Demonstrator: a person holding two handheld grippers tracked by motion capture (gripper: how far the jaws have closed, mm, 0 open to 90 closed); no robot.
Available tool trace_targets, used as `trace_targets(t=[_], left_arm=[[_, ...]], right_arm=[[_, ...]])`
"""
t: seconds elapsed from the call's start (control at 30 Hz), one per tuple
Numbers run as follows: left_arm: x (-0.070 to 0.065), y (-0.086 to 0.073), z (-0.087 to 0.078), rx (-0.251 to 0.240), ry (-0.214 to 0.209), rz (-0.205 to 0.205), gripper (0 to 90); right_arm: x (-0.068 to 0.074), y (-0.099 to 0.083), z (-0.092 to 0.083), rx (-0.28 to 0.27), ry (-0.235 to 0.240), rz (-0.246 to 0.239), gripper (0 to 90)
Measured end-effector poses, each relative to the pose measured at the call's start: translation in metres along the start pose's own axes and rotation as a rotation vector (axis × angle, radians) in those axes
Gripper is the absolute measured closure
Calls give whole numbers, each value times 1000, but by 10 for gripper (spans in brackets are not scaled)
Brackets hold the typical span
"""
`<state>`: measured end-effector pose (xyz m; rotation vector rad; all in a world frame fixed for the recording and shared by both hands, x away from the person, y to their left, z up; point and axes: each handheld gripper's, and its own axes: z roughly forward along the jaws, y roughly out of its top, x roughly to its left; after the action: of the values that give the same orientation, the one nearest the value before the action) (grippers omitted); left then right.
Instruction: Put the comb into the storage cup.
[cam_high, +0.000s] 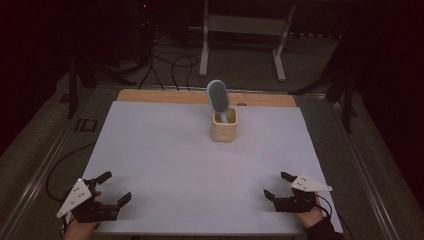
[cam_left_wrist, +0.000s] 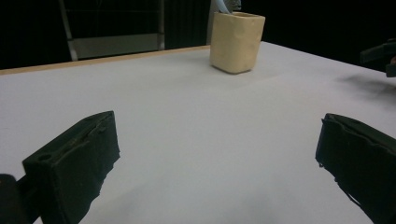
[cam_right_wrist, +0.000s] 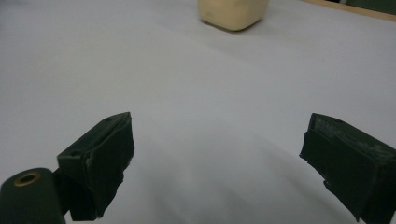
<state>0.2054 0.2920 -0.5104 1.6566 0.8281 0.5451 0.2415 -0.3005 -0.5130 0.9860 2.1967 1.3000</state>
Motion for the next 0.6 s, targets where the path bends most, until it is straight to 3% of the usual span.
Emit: trace_targets(t=[0.1, 0.6], left_arm=[[0, 0, 1, 3, -3, 2, 0], [0, 0, 0, 6, -2, 5, 0]], right_arm=[[2, 0, 3, 5, 4, -15, 85], [0, 2, 4, -6, 10, 15, 85]])
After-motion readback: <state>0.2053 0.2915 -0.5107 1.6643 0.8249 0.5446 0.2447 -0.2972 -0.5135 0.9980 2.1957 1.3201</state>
